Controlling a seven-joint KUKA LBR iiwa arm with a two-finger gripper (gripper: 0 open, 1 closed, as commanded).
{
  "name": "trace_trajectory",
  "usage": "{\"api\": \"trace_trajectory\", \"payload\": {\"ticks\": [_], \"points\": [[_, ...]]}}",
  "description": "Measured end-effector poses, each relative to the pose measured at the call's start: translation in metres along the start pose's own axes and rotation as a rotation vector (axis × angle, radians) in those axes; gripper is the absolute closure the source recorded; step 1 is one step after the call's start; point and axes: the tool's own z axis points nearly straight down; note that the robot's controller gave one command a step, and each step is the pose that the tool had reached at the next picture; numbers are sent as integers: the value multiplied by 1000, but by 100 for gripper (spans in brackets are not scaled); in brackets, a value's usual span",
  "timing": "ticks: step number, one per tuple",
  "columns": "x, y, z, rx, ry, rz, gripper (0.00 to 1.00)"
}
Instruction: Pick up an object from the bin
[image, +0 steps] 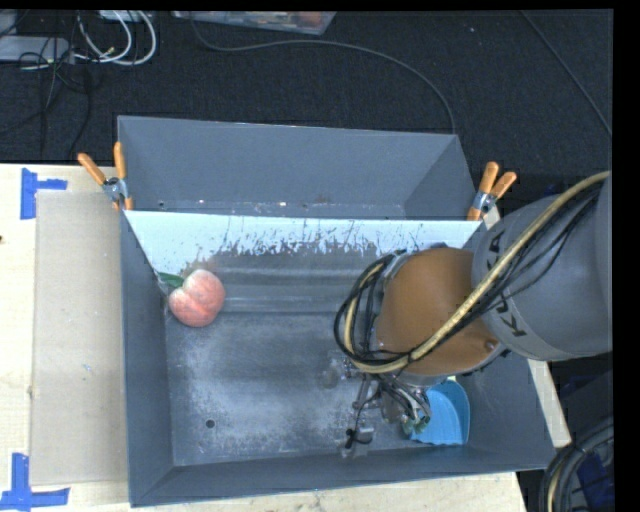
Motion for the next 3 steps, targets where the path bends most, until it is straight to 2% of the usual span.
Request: {"api": "trace_trajectory", "payload": {"ticks": [1,2,3], "points": [[5,-29,17,1,0,-197,0],[-6,-110,6,-5,6,2,0],[-31,-123,30,-3,2,-284,0]]}}
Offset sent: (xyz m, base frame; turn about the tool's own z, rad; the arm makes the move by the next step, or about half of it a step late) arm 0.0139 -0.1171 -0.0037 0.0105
